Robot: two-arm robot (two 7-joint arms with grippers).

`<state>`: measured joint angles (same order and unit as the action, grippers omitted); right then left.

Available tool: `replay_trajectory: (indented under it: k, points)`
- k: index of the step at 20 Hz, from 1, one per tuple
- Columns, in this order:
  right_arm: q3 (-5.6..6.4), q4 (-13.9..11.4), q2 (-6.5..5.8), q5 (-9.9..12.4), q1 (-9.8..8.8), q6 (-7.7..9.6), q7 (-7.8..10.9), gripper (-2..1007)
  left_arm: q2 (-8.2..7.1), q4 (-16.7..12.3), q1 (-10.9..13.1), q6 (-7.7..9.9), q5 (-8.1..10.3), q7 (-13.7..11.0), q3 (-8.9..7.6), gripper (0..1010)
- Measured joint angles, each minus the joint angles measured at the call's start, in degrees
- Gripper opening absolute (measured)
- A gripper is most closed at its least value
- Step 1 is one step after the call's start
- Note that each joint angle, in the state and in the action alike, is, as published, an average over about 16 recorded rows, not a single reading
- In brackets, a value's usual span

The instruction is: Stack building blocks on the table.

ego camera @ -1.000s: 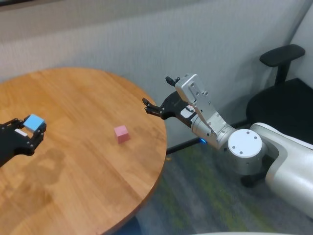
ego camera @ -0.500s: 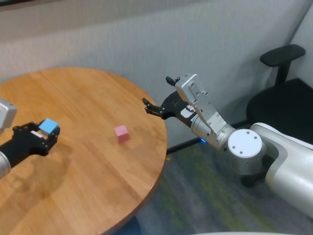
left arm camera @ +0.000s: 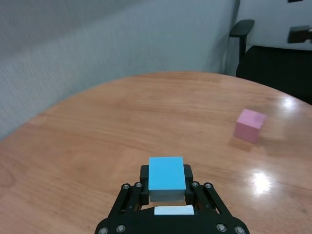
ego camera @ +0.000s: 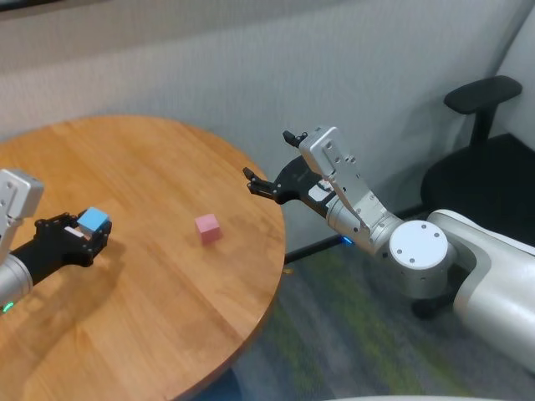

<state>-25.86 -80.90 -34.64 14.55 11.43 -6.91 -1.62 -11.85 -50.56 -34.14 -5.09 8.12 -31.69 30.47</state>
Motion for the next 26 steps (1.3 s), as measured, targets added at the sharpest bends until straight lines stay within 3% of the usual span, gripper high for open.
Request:
replay_trajectory:
  k: [13, 26]
  points:
    - [0.0, 0.0, 0.0, 0.0, 0.0, 0.0, 0.0, 1005, 3.81, 12.0, -5.0, -2.68, -1.16, 0.2, -0.66, 394]
    - [0.0, 0.0, 0.0, 0.0, 0.0, 0.0, 0.0, 1005, 6.98, 23.3, -9.4, -7.22, -3.98, 1.1, -0.9, 394]
